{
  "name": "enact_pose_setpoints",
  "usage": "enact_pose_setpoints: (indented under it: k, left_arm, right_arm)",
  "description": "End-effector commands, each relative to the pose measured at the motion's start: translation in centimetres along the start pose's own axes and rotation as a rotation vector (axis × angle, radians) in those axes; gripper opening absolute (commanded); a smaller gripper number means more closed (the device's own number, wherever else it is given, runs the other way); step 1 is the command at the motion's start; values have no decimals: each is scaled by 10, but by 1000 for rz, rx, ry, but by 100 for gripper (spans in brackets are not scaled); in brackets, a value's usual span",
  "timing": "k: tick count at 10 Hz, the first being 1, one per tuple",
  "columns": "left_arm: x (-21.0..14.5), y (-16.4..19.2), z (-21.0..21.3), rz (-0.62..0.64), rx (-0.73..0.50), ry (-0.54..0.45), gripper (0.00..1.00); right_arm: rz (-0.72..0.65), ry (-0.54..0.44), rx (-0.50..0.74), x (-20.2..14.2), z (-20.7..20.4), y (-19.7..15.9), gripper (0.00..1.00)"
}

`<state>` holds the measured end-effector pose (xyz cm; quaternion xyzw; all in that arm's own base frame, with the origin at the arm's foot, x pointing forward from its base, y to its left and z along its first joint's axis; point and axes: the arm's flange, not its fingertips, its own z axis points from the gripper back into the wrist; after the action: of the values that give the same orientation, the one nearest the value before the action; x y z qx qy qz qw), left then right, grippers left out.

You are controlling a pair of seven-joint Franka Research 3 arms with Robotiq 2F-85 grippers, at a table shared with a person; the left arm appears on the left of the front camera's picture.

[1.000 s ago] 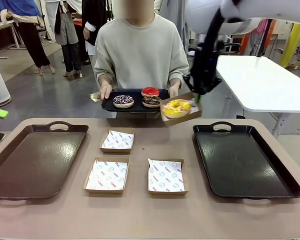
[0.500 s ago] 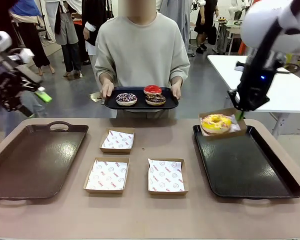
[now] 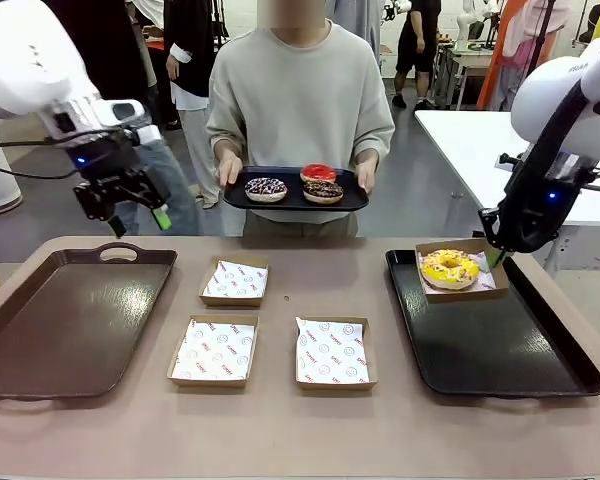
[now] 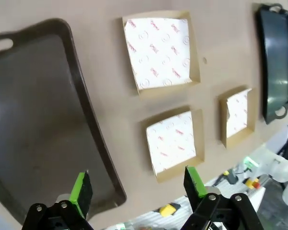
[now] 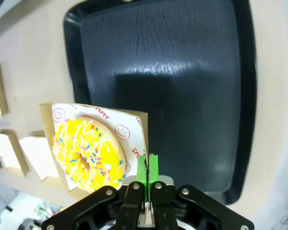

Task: Individually package the donuts and arrange them on the tray.
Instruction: Place the picked Paper togo box on the Handle tray while simultaneously picking up another Paper togo box from the table with the other hand.

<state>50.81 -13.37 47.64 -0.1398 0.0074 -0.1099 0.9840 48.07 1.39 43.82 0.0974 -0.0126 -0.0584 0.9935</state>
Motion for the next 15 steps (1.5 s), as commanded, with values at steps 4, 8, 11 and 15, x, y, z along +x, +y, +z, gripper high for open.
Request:
enact_pose_setpoints:
  k: [4,8,11,15]
  left_arm:
    - [44,-25,-48,-58,163,-53,100]
    - [69,-40,-105,-103,245,-149,100]
    - [76,-42,-137,-81,273,-169,100]
    - [75,-39,-147,-66,250,-162,100]
  right_arm:
    - [-23,37,49,31,-21,-25,1]
    - [-25,20,-2,17,-17,-25,1]
    - [-25,20,-2,17,-17,-25,1]
    - [-25,20,-2,17,-17,-25,1]
